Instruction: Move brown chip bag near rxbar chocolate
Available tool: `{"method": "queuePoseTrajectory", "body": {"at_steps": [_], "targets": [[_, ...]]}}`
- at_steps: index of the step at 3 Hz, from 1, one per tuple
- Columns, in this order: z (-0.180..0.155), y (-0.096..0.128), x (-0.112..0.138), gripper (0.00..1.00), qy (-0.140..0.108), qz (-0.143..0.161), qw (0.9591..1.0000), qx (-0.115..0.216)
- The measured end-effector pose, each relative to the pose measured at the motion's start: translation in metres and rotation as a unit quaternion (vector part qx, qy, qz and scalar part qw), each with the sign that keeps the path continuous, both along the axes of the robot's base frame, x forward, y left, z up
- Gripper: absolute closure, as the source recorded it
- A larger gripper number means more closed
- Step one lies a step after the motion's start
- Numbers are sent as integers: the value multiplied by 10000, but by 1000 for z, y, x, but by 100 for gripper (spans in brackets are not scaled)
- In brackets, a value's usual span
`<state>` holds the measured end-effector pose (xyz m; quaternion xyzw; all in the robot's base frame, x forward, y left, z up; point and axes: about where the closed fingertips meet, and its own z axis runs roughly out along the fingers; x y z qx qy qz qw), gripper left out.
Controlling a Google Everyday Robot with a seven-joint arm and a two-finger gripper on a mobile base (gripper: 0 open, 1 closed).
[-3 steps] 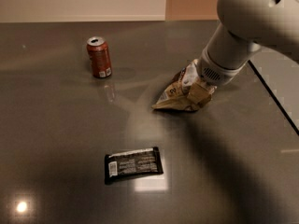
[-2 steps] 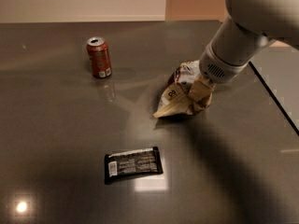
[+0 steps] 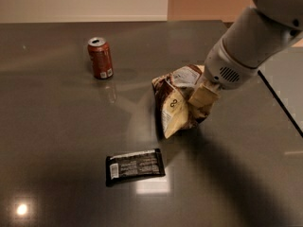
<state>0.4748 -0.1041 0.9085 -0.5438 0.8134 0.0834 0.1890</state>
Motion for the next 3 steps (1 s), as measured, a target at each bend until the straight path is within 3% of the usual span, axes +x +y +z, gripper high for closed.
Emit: {"method": "queuePoseTrajectory", "body": {"at_steps": [2,3], "targets": [[12,18,-65,100,140,867,9952,428],[15,22,-87,84,51,1147,9920,529]]}}
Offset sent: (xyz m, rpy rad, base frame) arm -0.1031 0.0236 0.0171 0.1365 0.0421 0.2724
